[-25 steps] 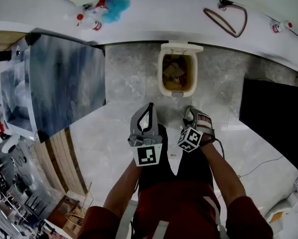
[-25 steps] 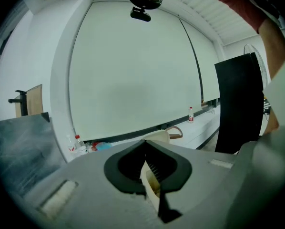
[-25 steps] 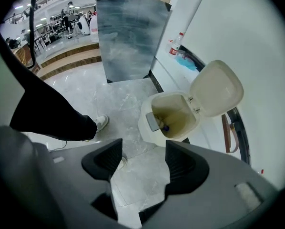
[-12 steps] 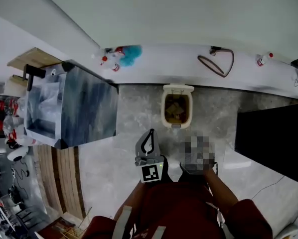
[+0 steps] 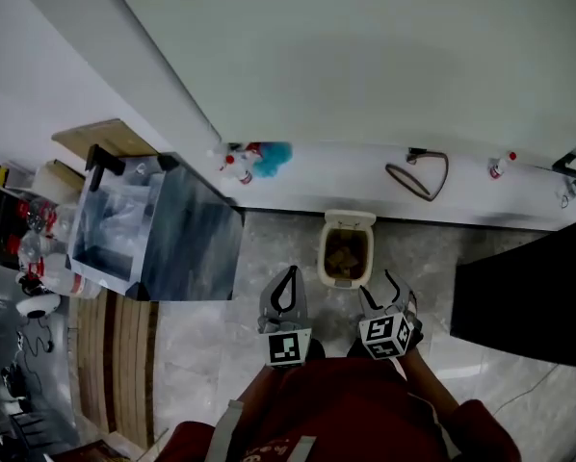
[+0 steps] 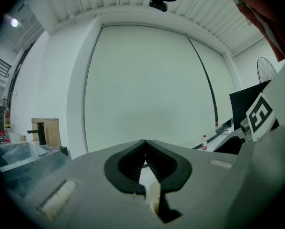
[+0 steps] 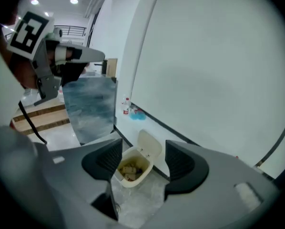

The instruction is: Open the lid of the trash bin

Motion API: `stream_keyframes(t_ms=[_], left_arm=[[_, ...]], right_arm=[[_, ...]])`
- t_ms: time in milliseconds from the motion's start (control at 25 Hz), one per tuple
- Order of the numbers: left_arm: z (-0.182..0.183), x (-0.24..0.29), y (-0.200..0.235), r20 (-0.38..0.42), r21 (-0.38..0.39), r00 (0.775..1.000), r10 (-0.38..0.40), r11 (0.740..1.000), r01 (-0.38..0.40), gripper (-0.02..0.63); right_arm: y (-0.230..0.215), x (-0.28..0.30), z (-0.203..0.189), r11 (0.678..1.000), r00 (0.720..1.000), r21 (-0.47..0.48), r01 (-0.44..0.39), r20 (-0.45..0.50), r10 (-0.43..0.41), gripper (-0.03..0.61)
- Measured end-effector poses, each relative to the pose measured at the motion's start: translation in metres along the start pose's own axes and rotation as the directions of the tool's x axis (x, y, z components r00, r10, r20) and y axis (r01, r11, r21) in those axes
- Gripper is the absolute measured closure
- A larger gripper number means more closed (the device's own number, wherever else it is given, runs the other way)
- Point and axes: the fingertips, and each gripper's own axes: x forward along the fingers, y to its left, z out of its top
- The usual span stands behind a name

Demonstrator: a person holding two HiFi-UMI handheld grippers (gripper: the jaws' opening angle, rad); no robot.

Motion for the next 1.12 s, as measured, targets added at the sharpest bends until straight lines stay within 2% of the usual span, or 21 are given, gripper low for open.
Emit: stream_keyframes(t_ms=[160, 280, 400, 520, 640, 760, 960, 1040, 1120], left_arm=[[0.039, -0.004, 0.011, 0.039, 0.005, 0.999, 0.017, 1.0, -0.018, 0.607], [0.069, -0.004, 0.017, 0.072, -0.013, 0.997, 0.02, 1.0, -0.019, 0.608], [0.101, -0.008, 0.028, 0.123, 0.0, 0.991, 0.042, 0.999, -0.043, 0.607], [0.13, -0.013, 0.035, 0.171, 0.03, 0.984, 0.06, 0.997, -0.066, 0.608], [0.155, -0.019, 0.046, 0.206, 0.048, 0.976, 0.073, 0.995, -0.085, 0.607], [0.173, -0.022, 0.056, 0.233, 0.063, 0.969, 0.084, 0.993, -0.101, 0.607], [0.184, -0.022, 0.062, 0.248, 0.087, 0.965, 0.09, 0.99, -0.114, 0.607], [0.183, -0.023, 0.06, 0.251, 0.076, 0.964, 0.091, 0.991, -0.113, 0.607], [0.18, -0.026, 0.058, 0.241, 0.065, 0.966, 0.094, 0.991, -0.113, 0.607]], right_arm=[[-0.022, -0.028, 0.06, 0.998, 0.99, 0.051, 0.045, 0.133, -0.051, 0.299], [-0.043, -0.052, 0.105, 0.994, 0.965, 0.065, 0.088, 0.242, -0.101, 0.299], [-0.065, -0.08, 0.156, 0.988, 0.906, 0.081, 0.133, 0.395, -0.154, 0.299], [-0.09, -0.113, 0.199, 0.976, 0.826, 0.143, 0.163, 0.522, -0.214, 0.301], [-0.107, -0.143, 0.23, 0.967, 0.758, 0.177, 0.182, 0.601, -0.253, 0.302], [-0.115, -0.158, 0.247, 0.962, 0.711, 0.155, 0.224, 0.65, -0.27, 0.305], [-0.115, -0.163, 0.26, 0.96, 0.688, 0.16, 0.23, 0.671, -0.277, 0.308], [-0.114, -0.166, 0.261, 0.96, 0.679, 0.166, 0.226, 0.679, -0.278, 0.327], [-0.113, -0.168, 0.259, 0.962, 0.683, 0.167, 0.218, 0.678, -0.272, 0.363]])
